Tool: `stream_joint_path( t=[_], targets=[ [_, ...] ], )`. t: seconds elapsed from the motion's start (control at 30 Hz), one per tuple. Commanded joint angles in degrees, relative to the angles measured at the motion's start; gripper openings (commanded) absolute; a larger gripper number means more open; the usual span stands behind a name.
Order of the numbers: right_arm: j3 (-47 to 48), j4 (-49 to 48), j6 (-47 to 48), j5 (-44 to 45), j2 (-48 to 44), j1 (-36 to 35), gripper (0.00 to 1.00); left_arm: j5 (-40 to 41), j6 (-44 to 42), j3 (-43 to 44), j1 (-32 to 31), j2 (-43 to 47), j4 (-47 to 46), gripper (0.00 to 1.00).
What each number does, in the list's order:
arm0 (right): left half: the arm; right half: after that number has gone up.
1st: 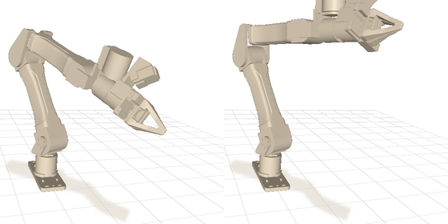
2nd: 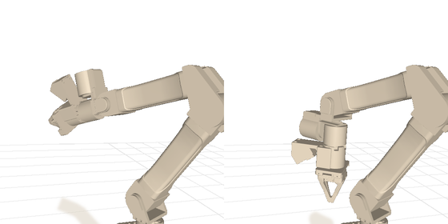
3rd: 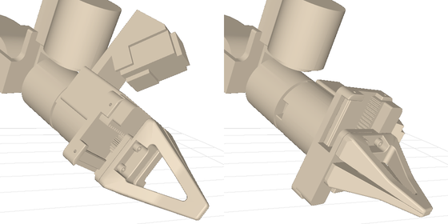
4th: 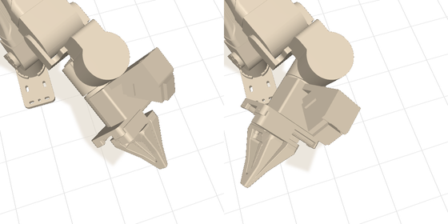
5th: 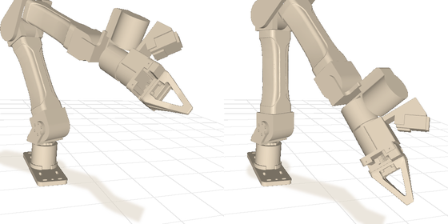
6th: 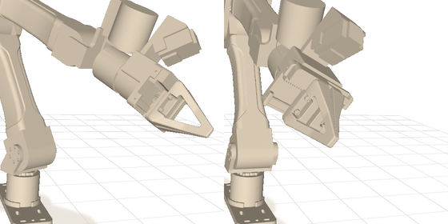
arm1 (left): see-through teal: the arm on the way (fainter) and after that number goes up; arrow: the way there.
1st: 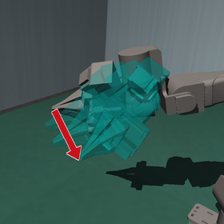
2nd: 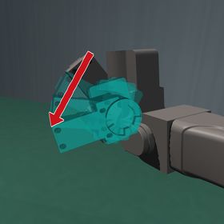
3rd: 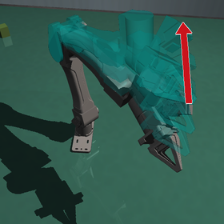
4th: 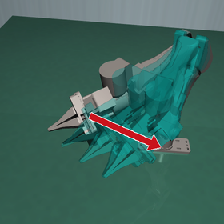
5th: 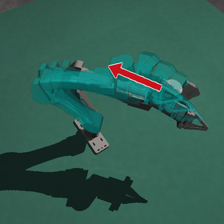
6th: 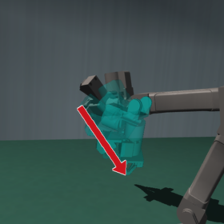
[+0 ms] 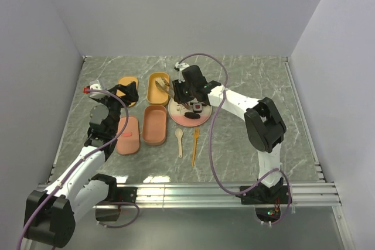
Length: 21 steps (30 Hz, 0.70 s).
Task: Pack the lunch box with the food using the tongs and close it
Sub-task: Place the food into the lunch box
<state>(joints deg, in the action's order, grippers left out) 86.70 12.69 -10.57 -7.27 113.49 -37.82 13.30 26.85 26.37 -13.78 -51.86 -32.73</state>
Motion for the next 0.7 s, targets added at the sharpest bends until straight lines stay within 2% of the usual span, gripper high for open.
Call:
stream_joint_path(
  t=[0.0,0.23,0.4,0.67],
  targets=[
    [0.94,-3.72,0.72,-0.64,-2.66,0.21,0.44,-1.17,0.40,0.44,0.16,0.62,-1.72,0.99],
    [-0.30,-4.86,1.43,-0.99,-4.24,0.21,0.54,-1.26,0.39,0.52,0.16,0.53,-1.63,0.99],
    [-1.44,-5.83,1.51,0.06,-5.03,0.21,0.55,-1.17,0.31,0.44,0.16,0.53,-1.72,0.99],
    [-14.17,-14.69,0.81,3.13,-18.55,-0.50,0.54,-1.35,0.48,0.44,0.16,0.44,-1.90,0.99]
  ],
)
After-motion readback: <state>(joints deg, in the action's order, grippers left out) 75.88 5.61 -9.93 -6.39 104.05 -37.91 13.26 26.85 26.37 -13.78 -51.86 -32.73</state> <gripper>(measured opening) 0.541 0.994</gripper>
